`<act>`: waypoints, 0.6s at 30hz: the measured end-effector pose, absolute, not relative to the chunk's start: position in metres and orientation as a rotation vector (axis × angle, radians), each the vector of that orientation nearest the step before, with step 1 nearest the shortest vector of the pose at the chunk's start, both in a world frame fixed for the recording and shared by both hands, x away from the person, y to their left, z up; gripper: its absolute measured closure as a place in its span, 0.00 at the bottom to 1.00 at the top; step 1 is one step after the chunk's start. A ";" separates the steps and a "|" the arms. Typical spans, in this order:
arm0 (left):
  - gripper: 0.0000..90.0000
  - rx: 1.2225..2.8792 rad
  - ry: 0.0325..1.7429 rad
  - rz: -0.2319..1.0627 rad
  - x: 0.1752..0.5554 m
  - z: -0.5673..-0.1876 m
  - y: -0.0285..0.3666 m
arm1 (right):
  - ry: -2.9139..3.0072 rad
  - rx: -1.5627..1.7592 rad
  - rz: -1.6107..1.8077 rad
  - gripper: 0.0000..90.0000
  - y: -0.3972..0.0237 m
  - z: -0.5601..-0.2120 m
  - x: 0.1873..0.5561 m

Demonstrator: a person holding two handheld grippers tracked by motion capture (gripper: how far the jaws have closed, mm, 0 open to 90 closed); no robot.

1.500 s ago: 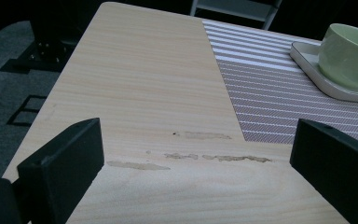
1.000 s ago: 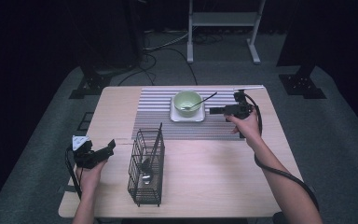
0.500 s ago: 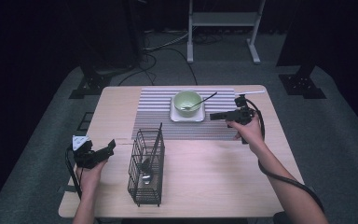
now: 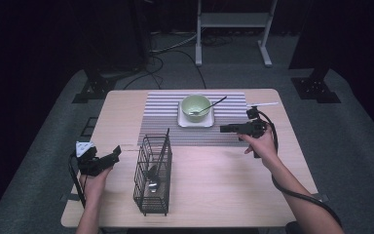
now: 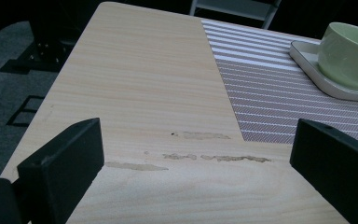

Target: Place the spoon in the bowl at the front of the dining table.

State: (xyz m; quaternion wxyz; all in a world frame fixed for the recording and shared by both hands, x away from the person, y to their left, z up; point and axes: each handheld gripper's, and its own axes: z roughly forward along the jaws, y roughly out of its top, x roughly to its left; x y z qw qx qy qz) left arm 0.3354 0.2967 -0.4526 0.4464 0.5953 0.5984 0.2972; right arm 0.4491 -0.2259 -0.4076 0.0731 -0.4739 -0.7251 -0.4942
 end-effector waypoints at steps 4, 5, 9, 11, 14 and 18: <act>0.02 1.475 1.481 0.736 0.335 -0.452 0.296 | -2.175 -1.421 -1.480 0.33 -0.227 -0.410 0.445; 0.02 1.475 1.481 0.736 0.335 -0.452 0.296 | -2.177 -1.416 -1.481 0.33 -0.227 -0.410 0.443; 0.02 1.480 1.479 0.738 0.335 -0.452 0.296 | -2.173 -1.409 -1.487 0.33 -0.227 -0.411 0.440; 0.02 1.480 1.479 0.738 0.335 -0.452 0.296 | -2.169 -1.400 -1.495 0.33 -0.227 -0.411 0.438; 0.02 1.474 1.483 0.736 0.335 -0.452 0.296 | -2.156 -1.394 -1.494 0.33 -0.226 -0.412 0.435; 0.02 1.470 1.482 0.736 0.335 -0.453 0.296 | -2.150 -1.382 -1.498 0.33 -0.226 -0.414 0.430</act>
